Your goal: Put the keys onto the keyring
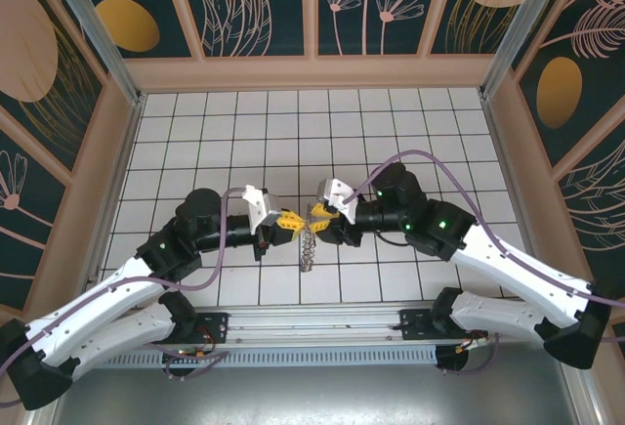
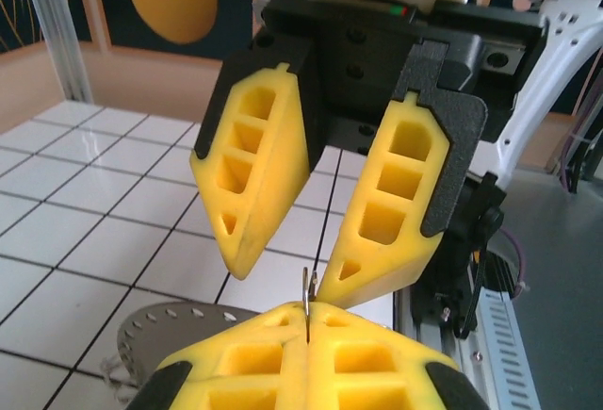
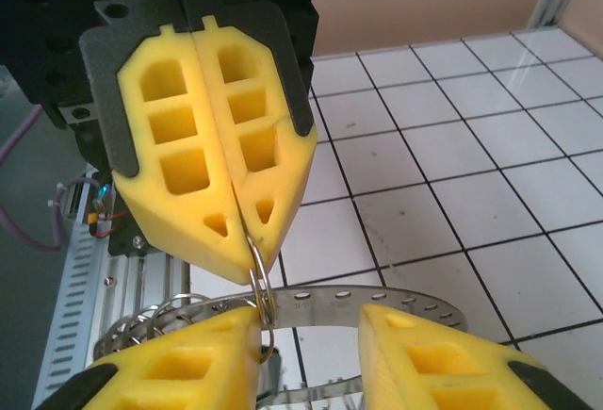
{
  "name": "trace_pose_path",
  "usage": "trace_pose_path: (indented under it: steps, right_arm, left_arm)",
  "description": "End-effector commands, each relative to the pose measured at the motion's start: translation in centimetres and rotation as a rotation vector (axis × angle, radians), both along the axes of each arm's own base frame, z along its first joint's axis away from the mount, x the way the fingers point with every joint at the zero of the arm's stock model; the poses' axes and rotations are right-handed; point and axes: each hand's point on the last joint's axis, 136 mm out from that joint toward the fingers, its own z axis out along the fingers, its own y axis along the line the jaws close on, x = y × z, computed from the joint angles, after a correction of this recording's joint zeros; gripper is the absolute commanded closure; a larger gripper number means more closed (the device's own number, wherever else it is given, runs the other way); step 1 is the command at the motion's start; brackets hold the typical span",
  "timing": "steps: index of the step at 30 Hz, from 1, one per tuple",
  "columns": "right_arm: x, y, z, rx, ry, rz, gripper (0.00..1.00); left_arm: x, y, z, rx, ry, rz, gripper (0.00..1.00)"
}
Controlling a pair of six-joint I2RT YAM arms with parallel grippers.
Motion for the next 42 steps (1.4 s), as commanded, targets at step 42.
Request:
trace_pose_path:
  steps: [42]
  right_arm:
    - [-0.6, 0.2, 3.7, 0.095, -0.055, 0.092, 1.0]
  left_arm:
    - [0.3, -1.3, 1.3, 0.099, -0.008, -0.052, 0.95]
